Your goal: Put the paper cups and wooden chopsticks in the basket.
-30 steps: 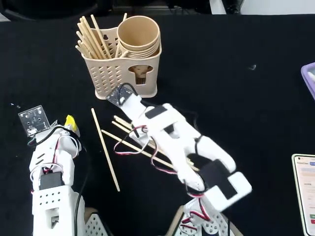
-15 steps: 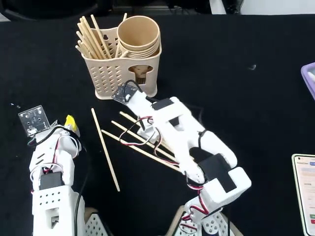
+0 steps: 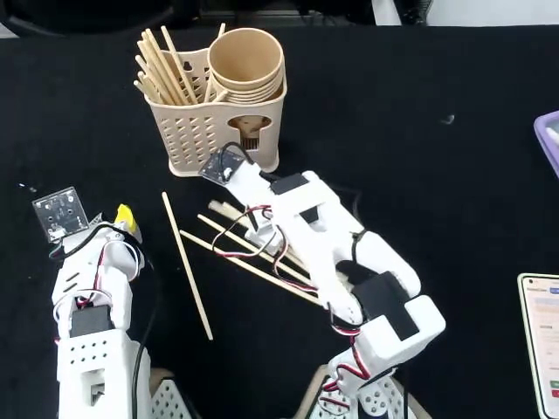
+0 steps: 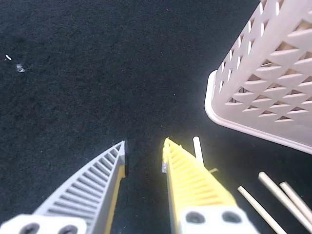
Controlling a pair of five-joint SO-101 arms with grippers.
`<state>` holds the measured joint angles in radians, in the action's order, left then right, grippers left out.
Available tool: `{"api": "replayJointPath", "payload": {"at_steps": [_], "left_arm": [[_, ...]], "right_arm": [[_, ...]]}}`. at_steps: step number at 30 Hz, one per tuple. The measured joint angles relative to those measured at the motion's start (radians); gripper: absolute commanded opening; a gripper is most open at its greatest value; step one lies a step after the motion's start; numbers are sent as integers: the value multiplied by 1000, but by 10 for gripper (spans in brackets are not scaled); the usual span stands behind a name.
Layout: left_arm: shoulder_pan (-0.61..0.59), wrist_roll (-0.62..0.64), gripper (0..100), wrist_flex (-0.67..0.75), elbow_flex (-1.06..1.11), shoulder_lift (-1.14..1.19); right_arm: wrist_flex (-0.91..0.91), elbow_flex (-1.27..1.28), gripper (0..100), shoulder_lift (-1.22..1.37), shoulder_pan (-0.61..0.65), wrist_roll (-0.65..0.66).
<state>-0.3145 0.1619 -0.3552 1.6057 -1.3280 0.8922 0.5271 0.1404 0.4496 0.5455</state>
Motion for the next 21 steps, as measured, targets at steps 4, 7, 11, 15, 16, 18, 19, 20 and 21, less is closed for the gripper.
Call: {"api": "replayJointPath", "payload": {"at_steps": [4, 7, 11, 15, 16, 18, 19, 20, 21], "left_arm": [[0, 0, 134, 0, 0, 0], [0, 0, 134, 0, 0, 0], [0, 0, 134, 0, 0, 0], [0, 0, 134, 0, 0, 0], [0, 0, 134, 0, 0, 0], [0, 0, 134, 0, 0, 0], [0, 0, 134, 0, 0, 0], [0, 0, 134, 0, 0, 0], [0, 0, 134, 0, 0, 0]], "right_arm": [[32, 2, 11, -81, -2, -38], [66, 2, 11, -155, -2, -44], [81, 2, 11, -196, -2, -44], [124, 2, 11, -209, -2, -55], [147, 2, 11, -229, 9, -58], [201, -18, 11, -287, 54, -78], [233, -37, 11, -322, 81, -94], [261, -55, 11, -365, 114, -106], [281, -77, 11, -411, 144, -114]]}}
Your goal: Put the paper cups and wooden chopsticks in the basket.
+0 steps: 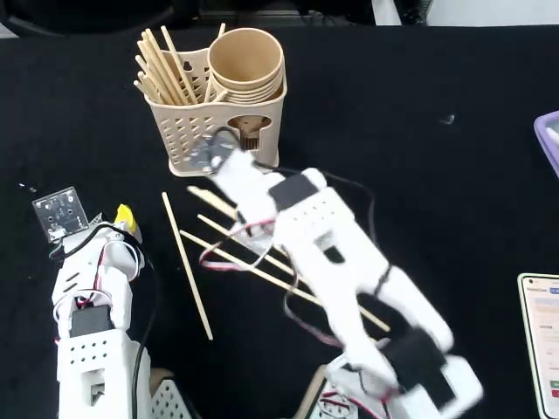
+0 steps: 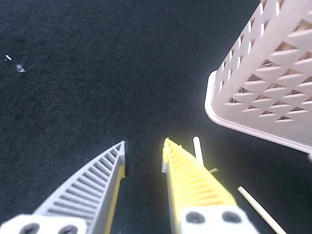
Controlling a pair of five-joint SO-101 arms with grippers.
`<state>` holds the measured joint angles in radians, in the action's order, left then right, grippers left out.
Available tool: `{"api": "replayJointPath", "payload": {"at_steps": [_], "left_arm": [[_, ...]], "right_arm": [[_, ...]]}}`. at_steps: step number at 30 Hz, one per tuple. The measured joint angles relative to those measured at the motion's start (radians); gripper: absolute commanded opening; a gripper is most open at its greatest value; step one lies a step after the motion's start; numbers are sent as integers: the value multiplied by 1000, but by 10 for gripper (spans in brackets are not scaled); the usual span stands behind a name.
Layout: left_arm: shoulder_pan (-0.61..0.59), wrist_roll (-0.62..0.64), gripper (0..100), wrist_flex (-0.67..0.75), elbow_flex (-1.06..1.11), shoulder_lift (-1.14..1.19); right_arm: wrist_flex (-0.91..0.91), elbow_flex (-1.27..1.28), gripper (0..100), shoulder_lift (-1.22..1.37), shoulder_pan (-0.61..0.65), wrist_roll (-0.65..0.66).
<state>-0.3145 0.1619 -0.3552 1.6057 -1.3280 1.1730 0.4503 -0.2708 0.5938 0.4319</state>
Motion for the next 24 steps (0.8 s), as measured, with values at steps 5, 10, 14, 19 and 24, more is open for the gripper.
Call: {"api": "replayJointPath", "payload": {"at_steps": [5, 10, 14, 19, 24], "left_arm": [[0, 0, 134, 0, 0, 0], [0, 0, 134, 0, 0, 0], [0, 0, 134, 0, 0, 0], [0, 0, 134, 0, 0, 0], [0, 0, 134, 0, 0, 0]], "right_arm": [[-29, -117, 11, -196, 64, -17], [-267, -141, 11, -222, 69, -41], [-560, -141, 11, -207, 69, -129], [-936, -169, 11, -140, 69, -209], [-1099, -275, 11, -9, 69, -213]]}}
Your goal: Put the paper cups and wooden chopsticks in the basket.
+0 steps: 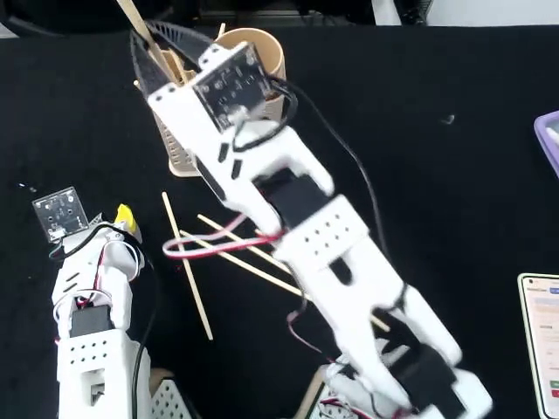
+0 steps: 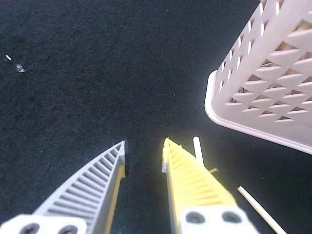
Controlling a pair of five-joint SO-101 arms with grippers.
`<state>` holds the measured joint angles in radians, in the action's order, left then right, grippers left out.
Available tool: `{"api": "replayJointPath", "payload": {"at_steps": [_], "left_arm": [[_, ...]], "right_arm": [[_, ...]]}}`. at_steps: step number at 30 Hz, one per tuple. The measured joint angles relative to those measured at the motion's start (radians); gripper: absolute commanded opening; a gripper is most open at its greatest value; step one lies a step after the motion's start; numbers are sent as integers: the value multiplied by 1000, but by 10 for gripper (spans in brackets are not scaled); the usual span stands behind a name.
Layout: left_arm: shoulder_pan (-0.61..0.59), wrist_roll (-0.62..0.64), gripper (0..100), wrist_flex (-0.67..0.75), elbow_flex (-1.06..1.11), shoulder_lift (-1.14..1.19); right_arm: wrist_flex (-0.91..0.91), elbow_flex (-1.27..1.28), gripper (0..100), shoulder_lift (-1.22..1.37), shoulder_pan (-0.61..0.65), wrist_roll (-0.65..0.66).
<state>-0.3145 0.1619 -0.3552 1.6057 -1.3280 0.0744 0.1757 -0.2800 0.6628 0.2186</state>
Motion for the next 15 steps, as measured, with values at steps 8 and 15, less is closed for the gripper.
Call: {"api": "replayJointPath", "payload": {"at_steps": [8, 15], "left_arm": [[0, 0, 134, 0, 0, 0], [0, 0, 134, 0, 0, 0]], "right_arm": [[-78, -262, 11, 313, -2, 0], [-60, -322, 13, 476, -58, 0]]}}
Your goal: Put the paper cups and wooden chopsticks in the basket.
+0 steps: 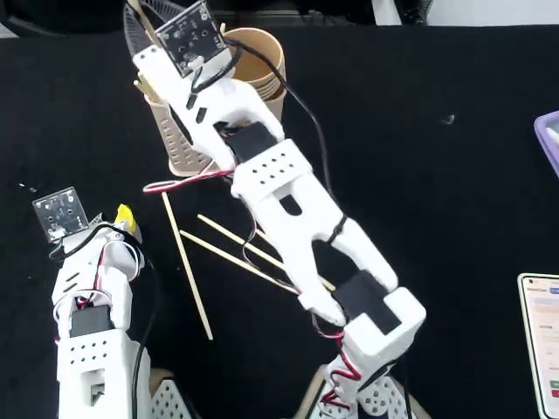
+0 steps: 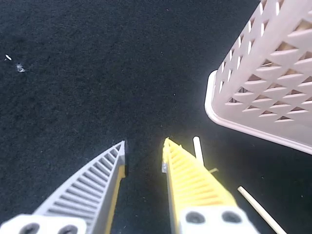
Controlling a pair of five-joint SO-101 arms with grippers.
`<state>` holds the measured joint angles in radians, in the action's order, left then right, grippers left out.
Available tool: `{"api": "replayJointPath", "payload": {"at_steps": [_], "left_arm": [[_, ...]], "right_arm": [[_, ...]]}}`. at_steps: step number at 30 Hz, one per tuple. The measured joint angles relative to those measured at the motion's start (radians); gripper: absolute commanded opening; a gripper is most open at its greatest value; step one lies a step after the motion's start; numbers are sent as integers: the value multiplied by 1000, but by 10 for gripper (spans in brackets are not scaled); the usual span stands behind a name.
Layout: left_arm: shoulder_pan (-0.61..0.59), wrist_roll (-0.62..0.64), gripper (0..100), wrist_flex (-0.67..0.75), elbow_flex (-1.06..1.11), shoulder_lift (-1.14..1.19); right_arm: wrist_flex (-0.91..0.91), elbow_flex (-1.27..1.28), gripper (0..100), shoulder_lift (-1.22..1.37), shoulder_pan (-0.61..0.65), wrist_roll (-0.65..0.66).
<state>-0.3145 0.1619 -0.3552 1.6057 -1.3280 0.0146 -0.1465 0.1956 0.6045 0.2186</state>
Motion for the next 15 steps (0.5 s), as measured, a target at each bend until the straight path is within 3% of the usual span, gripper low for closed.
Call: {"api": "replayJointPath", "payload": {"at_steps": [6, 12, 15], "left_arm": [[0, 0, 134, 0, 0, 0], [2, 0, 134, 0, 0, 0], [2, 0, 134, 0, 0, 0]], "right_arm": [[140, 89, 18, -2, 0, -2], [213, 138, 188, -86, 0, -2], [245, 138, 176, -143, 0, -2]]}}
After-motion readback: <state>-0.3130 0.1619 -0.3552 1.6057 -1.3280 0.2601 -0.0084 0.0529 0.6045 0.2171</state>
